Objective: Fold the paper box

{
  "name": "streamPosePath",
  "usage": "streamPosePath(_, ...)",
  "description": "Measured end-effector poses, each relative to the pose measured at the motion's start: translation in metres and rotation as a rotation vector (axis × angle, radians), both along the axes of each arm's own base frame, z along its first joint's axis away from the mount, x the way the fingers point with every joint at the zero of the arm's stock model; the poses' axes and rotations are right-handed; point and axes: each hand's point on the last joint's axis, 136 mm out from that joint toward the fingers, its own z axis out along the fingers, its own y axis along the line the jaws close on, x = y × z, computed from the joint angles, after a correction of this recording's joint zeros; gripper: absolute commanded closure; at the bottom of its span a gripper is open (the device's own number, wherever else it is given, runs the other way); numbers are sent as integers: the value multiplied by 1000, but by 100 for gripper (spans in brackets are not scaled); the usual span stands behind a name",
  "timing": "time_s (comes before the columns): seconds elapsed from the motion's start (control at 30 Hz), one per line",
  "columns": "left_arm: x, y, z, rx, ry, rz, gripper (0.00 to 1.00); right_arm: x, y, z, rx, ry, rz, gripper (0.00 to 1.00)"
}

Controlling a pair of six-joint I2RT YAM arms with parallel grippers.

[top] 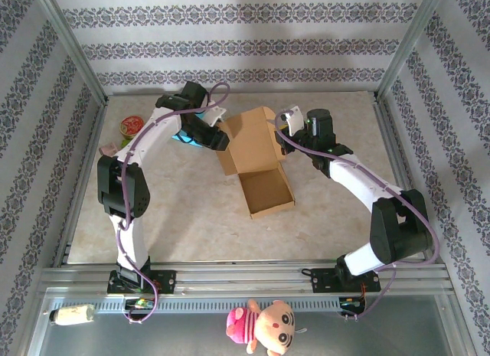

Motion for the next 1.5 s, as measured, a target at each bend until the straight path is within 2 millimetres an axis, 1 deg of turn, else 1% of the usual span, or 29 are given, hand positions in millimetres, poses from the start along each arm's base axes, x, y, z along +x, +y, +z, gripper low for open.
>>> streamPosePath(0.17,-2,2,-7,13,20,15,75,1,-1,0,-3,-4,-7,100)
streamPosePath(0.3,-3,5,-12,28,35,31,92,1,-2,0,-6,-4,-13,100)
streamPosePath(0.4,-2,6,-12,35,42,52,99,1,1,0,-6,-7,-14,100)
streamPosePath(0.53,2,8,-14,56,50,118,100,3,5,1,21,13,-76,100)
streamPosePath(0.6,9,8,-13,56,44,165,100,5,6,2,50,31,-135,100)
streamPosePath(0.7,27,10,-10,55,3,266,100,8,6,5,116,70,-238,100)
streamPosePath(0.77,39,10,-7,51,-28,321,100,14,8,13,175,70,-290,96)
streamPosePath(0.87,56,9,3,43,-91,391,100,27,10,22,251,66,-360,95)
streamPosePath(0.97,69,6,13,37,-158,438,100,43,9,25,308,65,-431,95)
streamPosePath(1.07,79,0,20,20,-205,477,100,54,8,25,352,47,-479,95)
streamPosePath(1.13,85,-4,21,7,-233,504,100,62,9,24,367,17,-506,98)
streamPosePath(1.23,87,-5,11,2,-238,546,100,68,13,11,363,-13,-548,99)
streamPosePath(1.3,87,-3,1,5,-231,578,100,70,17,-2,346,-18,-573,99)
streamPosePath(1.33,89,-3,-1,-2,-237,591,100,70,19,-6,341,-24,-584,100)
streamPosePath(1.5,95,-2,-1,-44,-257,652,100,70,23,-15,341,-49,-645,100)
